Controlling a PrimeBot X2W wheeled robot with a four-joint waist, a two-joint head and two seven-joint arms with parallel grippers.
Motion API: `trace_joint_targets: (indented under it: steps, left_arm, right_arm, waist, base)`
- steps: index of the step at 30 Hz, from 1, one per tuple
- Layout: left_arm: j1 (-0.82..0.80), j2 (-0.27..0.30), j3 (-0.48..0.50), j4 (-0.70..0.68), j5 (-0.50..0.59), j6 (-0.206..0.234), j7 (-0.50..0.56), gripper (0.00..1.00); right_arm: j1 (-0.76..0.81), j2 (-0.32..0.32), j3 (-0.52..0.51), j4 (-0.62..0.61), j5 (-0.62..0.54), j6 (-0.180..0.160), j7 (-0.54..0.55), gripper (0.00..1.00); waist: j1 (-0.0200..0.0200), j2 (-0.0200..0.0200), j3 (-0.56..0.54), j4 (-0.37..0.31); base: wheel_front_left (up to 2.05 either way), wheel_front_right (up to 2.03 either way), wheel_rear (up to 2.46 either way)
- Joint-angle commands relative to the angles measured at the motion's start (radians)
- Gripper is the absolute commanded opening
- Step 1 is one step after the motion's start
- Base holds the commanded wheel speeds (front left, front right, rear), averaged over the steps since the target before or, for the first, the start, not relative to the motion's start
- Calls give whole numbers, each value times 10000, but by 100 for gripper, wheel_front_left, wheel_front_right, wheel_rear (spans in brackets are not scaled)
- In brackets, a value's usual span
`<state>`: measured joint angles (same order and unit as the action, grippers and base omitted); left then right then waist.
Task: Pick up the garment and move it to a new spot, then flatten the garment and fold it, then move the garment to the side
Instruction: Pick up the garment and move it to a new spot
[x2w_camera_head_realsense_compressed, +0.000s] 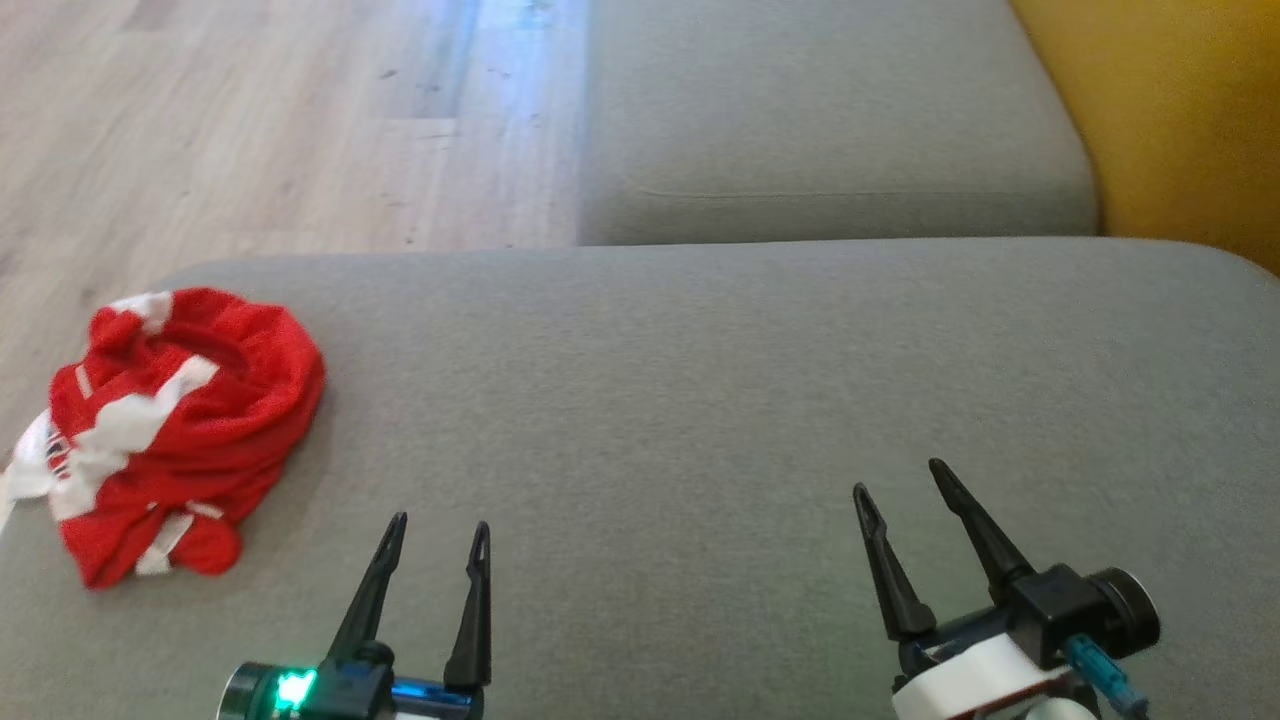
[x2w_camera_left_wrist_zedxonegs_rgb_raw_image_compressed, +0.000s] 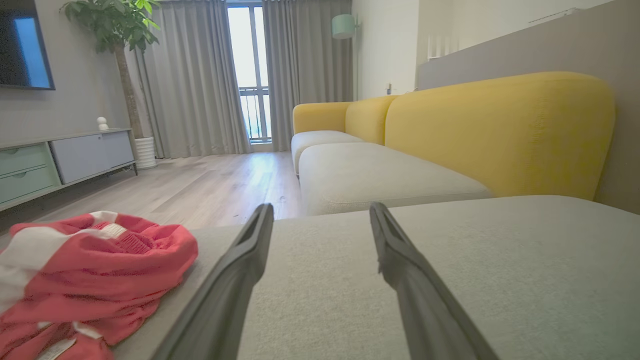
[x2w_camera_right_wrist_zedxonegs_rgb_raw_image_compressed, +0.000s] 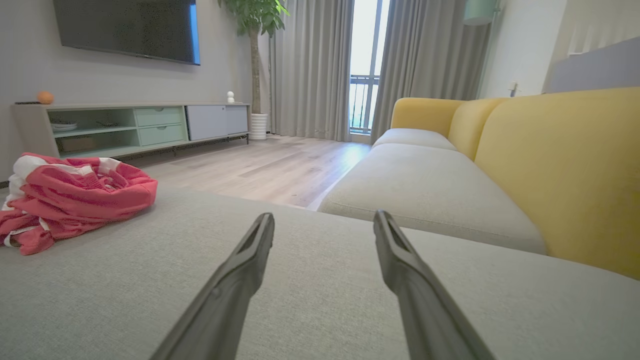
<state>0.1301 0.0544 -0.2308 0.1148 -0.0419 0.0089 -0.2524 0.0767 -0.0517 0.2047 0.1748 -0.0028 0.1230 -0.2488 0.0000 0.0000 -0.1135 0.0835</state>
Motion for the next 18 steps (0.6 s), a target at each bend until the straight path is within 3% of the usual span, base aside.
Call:
trace_joint_targets:
  steps: [1,18]
  left_arm:
    - [-338,-22,358,-268,18,18,-93,100]
    - [-251,21,849,-190,-19,-11,-93,100]
  right_arm:
    - [-211,-10,225,-296,9,77,-130,100]
    - [-132,12,185,-288,156,77,-130,100]
  waist:
    - [0,0,2,381]
    - [0,0,34,2797]
  base:
    - [0,0,0]
    - [0,0,0]
